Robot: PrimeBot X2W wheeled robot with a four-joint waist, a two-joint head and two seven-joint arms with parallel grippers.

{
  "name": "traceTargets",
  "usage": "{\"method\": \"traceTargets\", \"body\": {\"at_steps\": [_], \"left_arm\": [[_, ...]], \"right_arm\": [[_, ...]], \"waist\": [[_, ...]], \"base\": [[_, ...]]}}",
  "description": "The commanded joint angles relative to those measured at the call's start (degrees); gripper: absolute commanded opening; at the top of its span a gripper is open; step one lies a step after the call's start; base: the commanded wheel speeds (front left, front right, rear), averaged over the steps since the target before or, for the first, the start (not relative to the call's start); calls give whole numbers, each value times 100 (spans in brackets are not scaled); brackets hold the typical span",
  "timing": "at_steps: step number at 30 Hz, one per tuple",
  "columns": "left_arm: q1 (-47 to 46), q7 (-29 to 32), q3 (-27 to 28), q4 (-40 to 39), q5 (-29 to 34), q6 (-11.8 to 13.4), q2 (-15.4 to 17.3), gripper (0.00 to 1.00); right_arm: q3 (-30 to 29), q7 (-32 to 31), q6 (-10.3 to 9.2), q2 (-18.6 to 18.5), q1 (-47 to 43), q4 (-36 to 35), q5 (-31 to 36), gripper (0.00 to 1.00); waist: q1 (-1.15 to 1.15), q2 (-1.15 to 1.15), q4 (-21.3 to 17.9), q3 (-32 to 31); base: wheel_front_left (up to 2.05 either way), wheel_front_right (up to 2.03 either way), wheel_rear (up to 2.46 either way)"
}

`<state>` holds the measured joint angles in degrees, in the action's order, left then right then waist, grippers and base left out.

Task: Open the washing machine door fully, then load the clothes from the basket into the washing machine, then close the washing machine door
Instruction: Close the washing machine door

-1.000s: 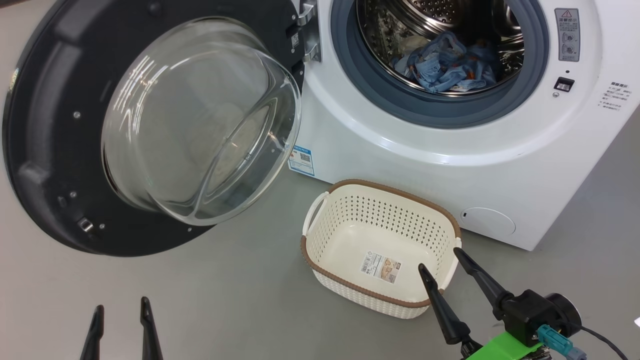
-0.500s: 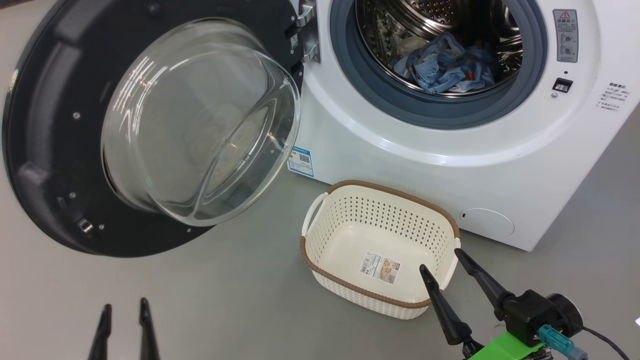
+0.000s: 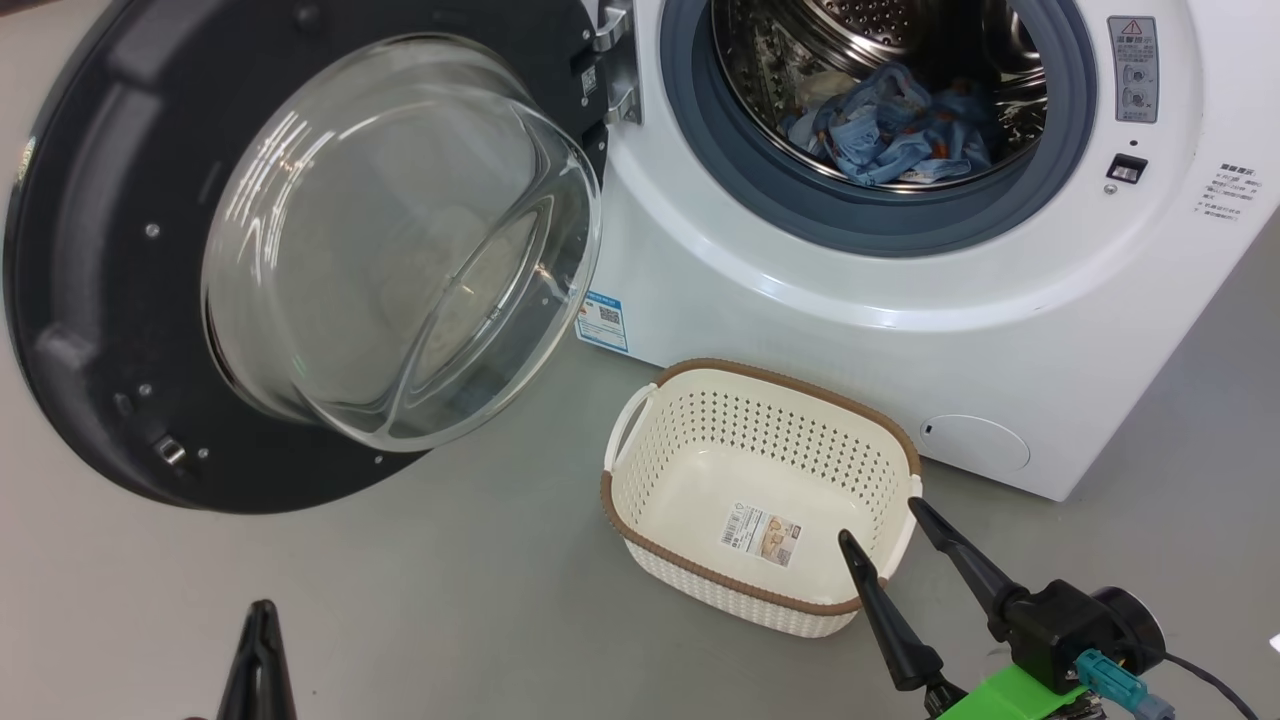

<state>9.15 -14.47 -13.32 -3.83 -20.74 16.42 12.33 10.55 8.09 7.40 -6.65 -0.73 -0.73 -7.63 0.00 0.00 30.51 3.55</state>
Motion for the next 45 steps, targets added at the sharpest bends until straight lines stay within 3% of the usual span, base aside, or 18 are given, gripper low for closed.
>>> {"method": "traceTargets", "body": {"at_steps": [1,4,8,12,16,18,19,24,27,32,36,41,45], "left_arm": [[-110,-52,234,-112,-28,-127,-3,0],[-113,-52,382,-266,-585,-449,-296,0],[-52,-52,657,-509,-1799,-1168,-713,0],[-4,-45,839,-586,-3585,-1900,-900,0],[-18,6,935,-741,-5546,-2260,-938,0],[-41,31,1046,-852,-6289,-2329,-941,0],[-41,31,1046,-852,-6289,-2329,-941,0],[-176,76,1649,-1052,-7475,-2382,-925,0],[-383,140,2196,-1113,-7861,-2387,-737,0],[-805,470,3046,-869,-8311,-2389,-186,0],[-1234,856,3589,-210,-8686,-2390,313,0],[-1873,1380,3821,844,-8996,-2371,1046,0],[-2538,1780,3896,1630,-9185,-2196,1721,0]], "right_arm": [[160,-9,9,-23,219,-156,-32,100],[158,-13,9,-32,216,-160,-33,100],[156,-26,9,-54,225,-169,-35,100],[162,-37,9,-68,243,-173,-39,100],[169,-47,9,-66,245,-175,-45,100],[167,-52,9,-63,245,-183,-44,100],[167,-52,9,-63,245,-183,-44,100],[144,-69,9,-74,239,-219,-34,100],[130,-86,9,-94,246,-245,-33,100],[106,-123,9,-111,256,-300,-20,100],[84,-145,9,-127,256,-326,-26,100],[68,-156,9,-135,229,-366,-19,100],[2,-209,9,-162,173,-456,8,100]], "waist": [[0,0,0,-2],[0,0,4,-2],[0,0,6,10],[0,0,3,14],[0,0,-1,4],[0,0,-2,4],[0,0,-2,4],[0,0,1,30],[0,0,5,64],[0,0,8,123],[0,0,-3,140],[0,0,-24,140],[0,0,-34,201]], "base": [[0,0,0],[0,0,0],[0,0,0],[0,0,0],[0,0,0],[0,0,0],[0,0,0],[0,0,0],[0,0,0],[0,0,0],[0,0,0],[0,0,0],[0,0,0]]}}
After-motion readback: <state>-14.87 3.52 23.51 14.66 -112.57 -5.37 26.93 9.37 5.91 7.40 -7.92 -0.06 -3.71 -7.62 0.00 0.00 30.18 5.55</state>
